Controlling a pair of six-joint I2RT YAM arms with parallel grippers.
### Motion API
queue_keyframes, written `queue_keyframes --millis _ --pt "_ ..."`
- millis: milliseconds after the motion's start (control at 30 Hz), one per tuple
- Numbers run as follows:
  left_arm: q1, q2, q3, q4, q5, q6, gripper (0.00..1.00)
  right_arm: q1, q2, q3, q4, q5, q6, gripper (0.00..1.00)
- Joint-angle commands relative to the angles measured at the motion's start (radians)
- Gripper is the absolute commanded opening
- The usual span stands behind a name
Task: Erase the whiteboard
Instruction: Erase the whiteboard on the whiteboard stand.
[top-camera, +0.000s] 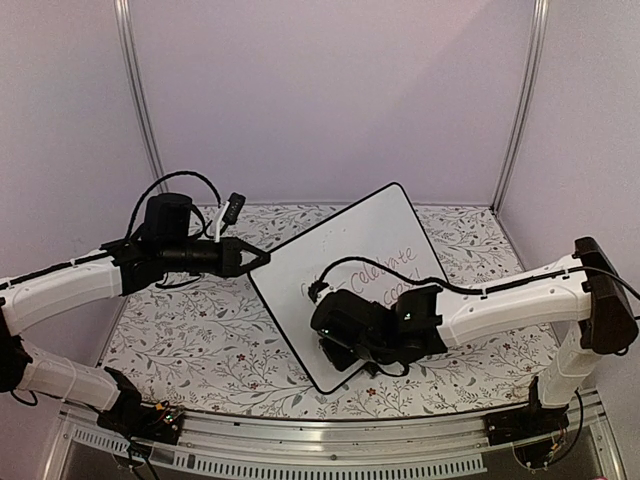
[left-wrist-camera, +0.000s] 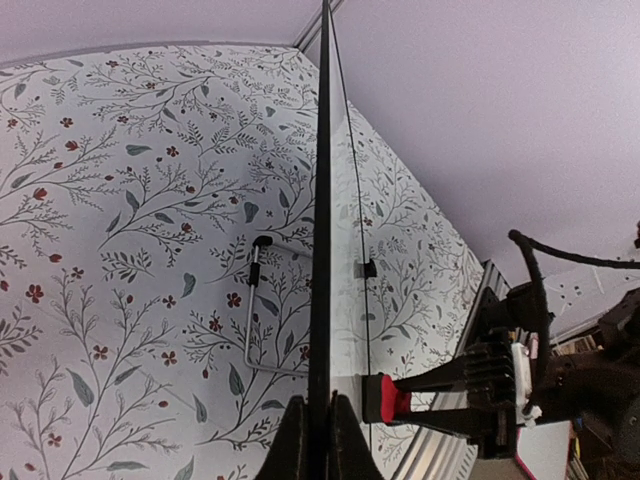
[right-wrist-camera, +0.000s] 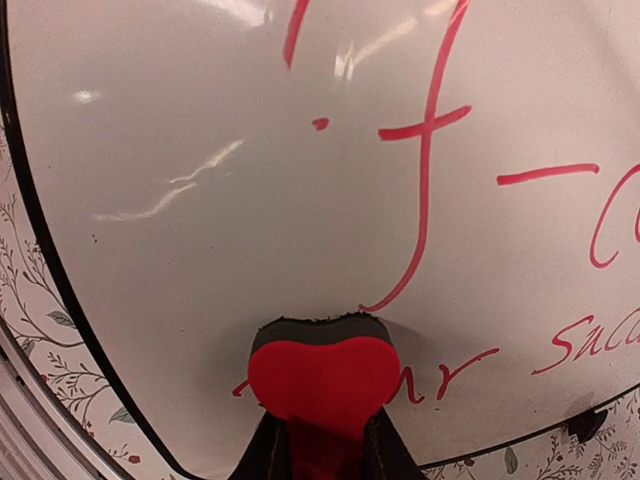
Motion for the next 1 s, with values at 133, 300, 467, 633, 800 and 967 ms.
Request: queue_keyframes --millis 133,300,467,633,800,967 --pt "-0.006 0.009 -0.016 0.021 0.024 0.062 0.00 -0.058 0.033 0.100 0.011 0.040 -0.070 0.18" --pt "-0.006 0.008 -0.016 0.021 0.027 0.063 0.00 -0.077 0.060 0.151 0.028 0.034 -0.115 0.18" --pt "-0.006 0.006 -0.016 0.021 0.029 0.063 0.00 -0.100 0.091 0.203 0.042 0.022 -0.148 0.18" --pt "-0.006 0.006 -0.017 0.021 0.033 0.064 0.00 -0.125 0.114 0.259 0.053 0.015 -0.184 0.18" --pt "-0.006 0.006 -0.016 0.022 0.035 0.065 0.00 -0.153 0.126 0.301 0.060 0.004 -0.211 0.19" --pt "-0.006 0.003 -0.018 0.022 0.033 0.066 0.00 -0.163 0.129 0.314 0.061 -0.017 -0.220 0.19"
